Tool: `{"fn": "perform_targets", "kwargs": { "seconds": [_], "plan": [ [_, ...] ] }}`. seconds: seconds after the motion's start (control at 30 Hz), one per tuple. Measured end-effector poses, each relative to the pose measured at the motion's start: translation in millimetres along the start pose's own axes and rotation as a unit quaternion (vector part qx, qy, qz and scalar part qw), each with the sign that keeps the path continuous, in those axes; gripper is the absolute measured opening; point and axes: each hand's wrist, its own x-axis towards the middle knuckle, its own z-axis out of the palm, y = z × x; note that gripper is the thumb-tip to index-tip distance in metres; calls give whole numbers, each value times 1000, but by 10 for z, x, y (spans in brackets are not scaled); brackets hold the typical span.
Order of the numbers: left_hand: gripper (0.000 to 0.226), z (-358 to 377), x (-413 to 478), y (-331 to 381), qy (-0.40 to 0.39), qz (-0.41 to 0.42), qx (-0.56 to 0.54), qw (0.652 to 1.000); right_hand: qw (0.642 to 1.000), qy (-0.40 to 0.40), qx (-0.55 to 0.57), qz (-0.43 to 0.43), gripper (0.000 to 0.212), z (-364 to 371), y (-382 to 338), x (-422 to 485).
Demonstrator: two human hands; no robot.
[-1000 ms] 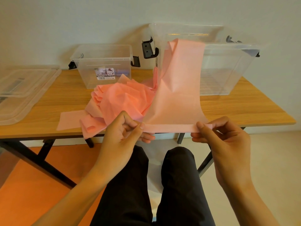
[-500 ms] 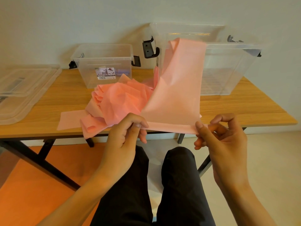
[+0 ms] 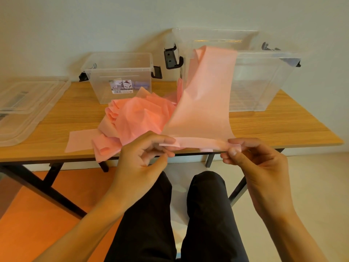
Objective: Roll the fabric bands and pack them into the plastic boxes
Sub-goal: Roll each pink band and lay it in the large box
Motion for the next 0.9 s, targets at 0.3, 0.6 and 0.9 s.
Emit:
{"fn": "perform_targets", "kwargs": {
  "seconds": [0.3,0.6,0.9],
  "plan": [
    [17,-1,-1,-8,7,14,23,1000,999,22,-25,-12,20,0,-11,1],
    [15,-14,-29,-46,19,48,35,998,997,16,-25,-65,21,16,105,17],
    [17,-24,6,-55,38,51,50,997,982,10,-137,-128,23,-22,134,-43]
  ]
}}
